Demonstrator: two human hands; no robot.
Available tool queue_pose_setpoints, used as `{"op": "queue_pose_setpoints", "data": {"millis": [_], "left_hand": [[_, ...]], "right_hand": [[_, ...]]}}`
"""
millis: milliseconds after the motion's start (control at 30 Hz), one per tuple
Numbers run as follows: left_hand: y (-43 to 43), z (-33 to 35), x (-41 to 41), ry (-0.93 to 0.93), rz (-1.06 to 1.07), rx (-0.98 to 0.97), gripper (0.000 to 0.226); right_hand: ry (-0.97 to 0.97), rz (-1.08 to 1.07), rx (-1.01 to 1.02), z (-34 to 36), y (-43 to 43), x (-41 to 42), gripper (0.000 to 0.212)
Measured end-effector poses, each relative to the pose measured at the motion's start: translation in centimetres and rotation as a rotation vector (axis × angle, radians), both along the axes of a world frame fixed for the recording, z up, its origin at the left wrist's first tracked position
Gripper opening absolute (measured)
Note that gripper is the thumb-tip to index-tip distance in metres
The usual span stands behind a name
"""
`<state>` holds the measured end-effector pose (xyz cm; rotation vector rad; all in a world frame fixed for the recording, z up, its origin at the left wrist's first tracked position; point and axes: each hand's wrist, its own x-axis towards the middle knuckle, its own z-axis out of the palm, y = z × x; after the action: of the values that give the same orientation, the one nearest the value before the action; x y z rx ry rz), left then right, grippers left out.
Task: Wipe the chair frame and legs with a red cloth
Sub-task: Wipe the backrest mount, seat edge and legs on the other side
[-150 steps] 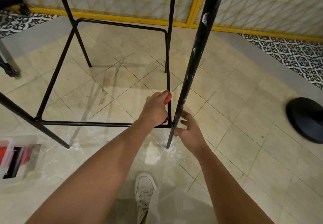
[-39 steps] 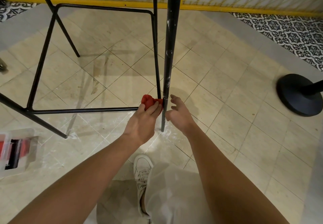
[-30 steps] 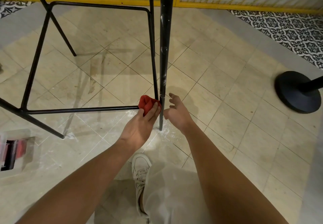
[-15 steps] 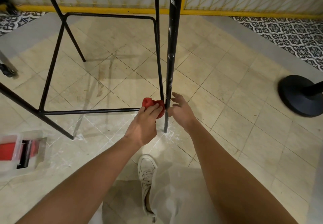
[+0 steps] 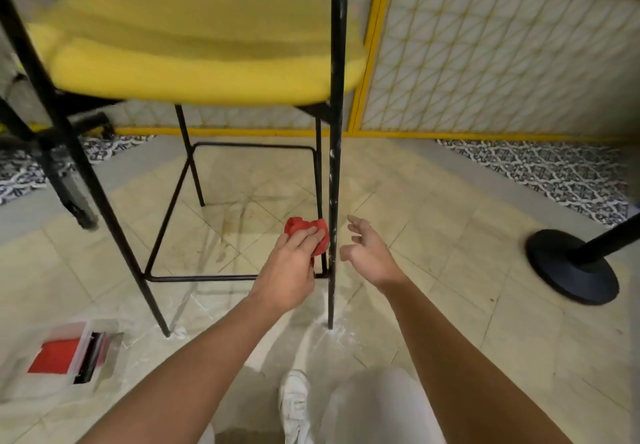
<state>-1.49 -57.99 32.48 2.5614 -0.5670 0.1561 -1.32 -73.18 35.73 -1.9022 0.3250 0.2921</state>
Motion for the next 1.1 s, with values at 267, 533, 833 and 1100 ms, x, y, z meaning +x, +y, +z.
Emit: {"op": "queue_pose_setpoints", "data": {"millis": [267,533,833,1100], "left_hand": [[0.1,11.2,-1.5,-0.231,-0.030,-0.077,0.056],[0.6,22.1,-1.8,-0.520,-0.038,-0.085,0.056],[0.7,33.9,0.6,-0.837,-0.056,0.105,0.069],[-0.2,37.6,3.7,-0.759,0.018,0.210,0.070]], "right_hand": [[-0.213,0.000,-0.036,11.5,0.0,-1.8,0.070],[-0.447,-0.023,-0.069,21.2,0.4,-2.2,0.067],[-0.644,-0.024,-0.090,29.2,-0.5,-0.4,0.062],[-0.691,0.006,-0.183,31.6,-1.8,1.4,0.064]]}}
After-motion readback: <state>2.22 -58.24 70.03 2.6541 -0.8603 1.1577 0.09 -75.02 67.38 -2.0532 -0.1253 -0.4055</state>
